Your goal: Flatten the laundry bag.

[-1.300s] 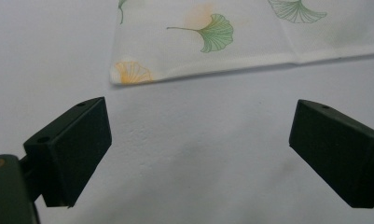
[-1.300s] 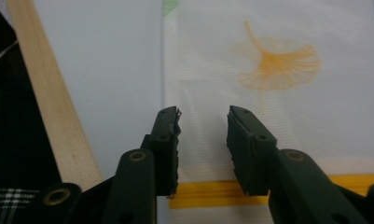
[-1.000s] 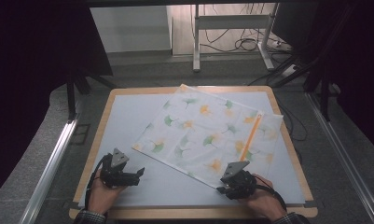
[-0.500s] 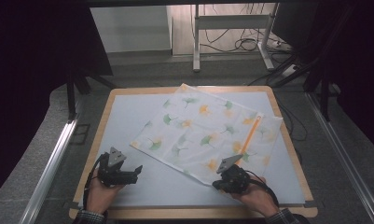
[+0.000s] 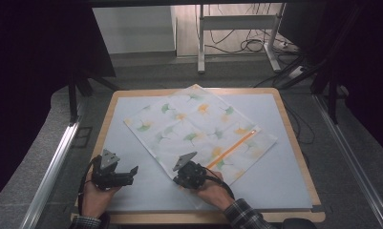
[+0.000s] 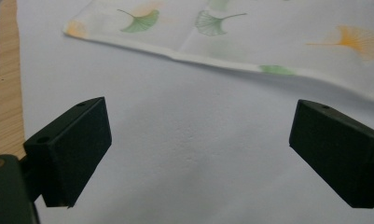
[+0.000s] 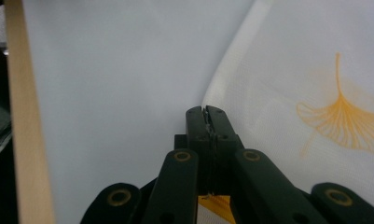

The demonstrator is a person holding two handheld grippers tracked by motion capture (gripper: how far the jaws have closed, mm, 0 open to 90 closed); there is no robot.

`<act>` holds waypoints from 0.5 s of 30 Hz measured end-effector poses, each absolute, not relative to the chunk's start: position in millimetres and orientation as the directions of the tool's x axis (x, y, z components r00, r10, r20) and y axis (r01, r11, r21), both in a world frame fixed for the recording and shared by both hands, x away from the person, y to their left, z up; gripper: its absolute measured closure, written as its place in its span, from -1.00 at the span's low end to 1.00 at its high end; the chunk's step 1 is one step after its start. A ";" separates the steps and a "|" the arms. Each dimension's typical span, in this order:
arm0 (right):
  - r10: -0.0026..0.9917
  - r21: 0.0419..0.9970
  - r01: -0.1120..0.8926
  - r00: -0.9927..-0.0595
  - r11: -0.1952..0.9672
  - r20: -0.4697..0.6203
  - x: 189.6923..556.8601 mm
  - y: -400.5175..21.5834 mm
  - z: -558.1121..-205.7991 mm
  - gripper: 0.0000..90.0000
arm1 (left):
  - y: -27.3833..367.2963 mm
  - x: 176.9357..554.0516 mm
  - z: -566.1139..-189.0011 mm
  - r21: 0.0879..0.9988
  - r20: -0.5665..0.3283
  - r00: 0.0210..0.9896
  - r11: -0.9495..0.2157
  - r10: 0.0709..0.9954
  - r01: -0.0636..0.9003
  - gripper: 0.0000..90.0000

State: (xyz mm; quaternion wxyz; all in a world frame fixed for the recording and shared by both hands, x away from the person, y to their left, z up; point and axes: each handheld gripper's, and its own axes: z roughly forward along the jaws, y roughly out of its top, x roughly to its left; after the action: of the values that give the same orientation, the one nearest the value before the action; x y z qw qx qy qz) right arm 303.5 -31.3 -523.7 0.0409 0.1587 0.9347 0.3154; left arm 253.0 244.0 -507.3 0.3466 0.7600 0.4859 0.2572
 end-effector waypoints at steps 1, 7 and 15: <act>0.322 0.603 0.271 -0.946 0.751 0.024 303.5 -31.3 -523.7 0.96 | 244.0 253.0 -507.3 0.777 0.054 0.395 -0.287 0.917 0.560 -0.88; 0.340 0.641 0.280 -0.940 0.715 0.031 304.0 -43.2 -510.7 0.44 | 243.5 253.7 -508.6 0.774 0.054 0.400 -0.291 0.915 0.563 -0.88; 0.495 0.653 0.386 -0.869 0.652 0.020 333.4 -130.0 -504.7 0.30 | 237.4 254.6 -510.5 0.766 0.068 0.409 -0.310 0.910 0.563 -0.89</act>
State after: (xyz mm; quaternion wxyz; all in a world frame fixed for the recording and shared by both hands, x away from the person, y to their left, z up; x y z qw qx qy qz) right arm 333.4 -130.0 -504.7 0.0799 0.2433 0.9053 0.3389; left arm 254.6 237.4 -510.5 0.3389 0.7678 0.4798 0.2560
